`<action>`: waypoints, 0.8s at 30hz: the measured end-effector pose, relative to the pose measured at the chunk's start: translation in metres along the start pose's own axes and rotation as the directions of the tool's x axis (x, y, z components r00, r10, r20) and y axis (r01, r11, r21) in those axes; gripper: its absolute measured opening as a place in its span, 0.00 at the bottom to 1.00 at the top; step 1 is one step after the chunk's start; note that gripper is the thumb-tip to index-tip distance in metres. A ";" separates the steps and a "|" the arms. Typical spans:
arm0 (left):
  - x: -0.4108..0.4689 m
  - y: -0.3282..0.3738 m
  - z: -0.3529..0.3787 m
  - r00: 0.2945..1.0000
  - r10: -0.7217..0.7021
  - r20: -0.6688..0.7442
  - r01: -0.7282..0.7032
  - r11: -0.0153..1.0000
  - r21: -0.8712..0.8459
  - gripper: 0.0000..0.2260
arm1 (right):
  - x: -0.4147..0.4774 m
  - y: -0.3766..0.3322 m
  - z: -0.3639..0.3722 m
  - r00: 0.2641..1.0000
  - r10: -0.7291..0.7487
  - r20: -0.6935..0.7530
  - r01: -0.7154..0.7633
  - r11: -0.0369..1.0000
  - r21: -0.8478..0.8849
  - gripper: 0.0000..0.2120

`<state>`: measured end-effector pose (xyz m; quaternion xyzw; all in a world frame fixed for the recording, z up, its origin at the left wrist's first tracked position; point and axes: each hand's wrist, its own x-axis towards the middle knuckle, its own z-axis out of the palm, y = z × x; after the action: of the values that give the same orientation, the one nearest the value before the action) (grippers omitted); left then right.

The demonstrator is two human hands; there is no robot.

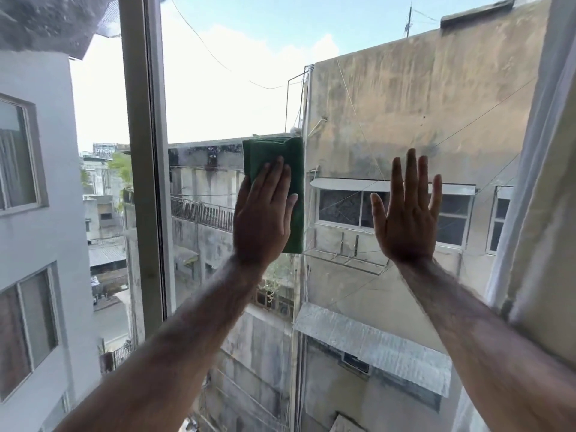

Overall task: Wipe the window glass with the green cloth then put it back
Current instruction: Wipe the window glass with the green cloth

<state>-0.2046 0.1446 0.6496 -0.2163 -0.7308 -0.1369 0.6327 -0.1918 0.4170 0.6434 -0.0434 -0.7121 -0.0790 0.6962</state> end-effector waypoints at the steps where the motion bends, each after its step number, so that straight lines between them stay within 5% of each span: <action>1: 0.008 -0.004 -0.009 1.000 -0.001 -0.021 0.001 1.000 0.004 0.18 | 0.000 -0.001 -0.001 1.000 -0.001 0.007 0.001 1.000 0.006 0.34; 8: 0.060 -0.025 -0.049 0.996 0.008 0.084 -0.011 0.999 0.033 0.11 | 0.001 -0.004 -0.004 1.000 0.007 0.017 -0.007 1.000 0.007 0.33; 13: 0.072 -0.032 -0.056 0.971 -0.172 0.163 0.170 0.985 0.030 0.34 | 0.002 -0.001 -0.003 1.000 -0.001 0.018 0.001 1.000 0.005 0.33; 21: 0.074 -0.023 -0.052 0.949 -0.239 0.204 0.257 0.964 -0.065 0.19 | 0.004 -0.007 -0.015 0.992 0.010 0.124 -0.018 0.998 0.067 0.34; 24: 0.077 -0.028 -0.056 0.915 -0.286 0.285 0.354 0.907 -0.229 0.17 | 0.013 -0.024 -0.038 0.971 0.121 0.205 -0.157 0.973 0.172 0.35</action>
<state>-0.1778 0.1052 0.7367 -0.1939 -0.8027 -0.3122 0.4698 -0.1591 0.3859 0.6562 -0.0353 -0.7757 0.0417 0.6287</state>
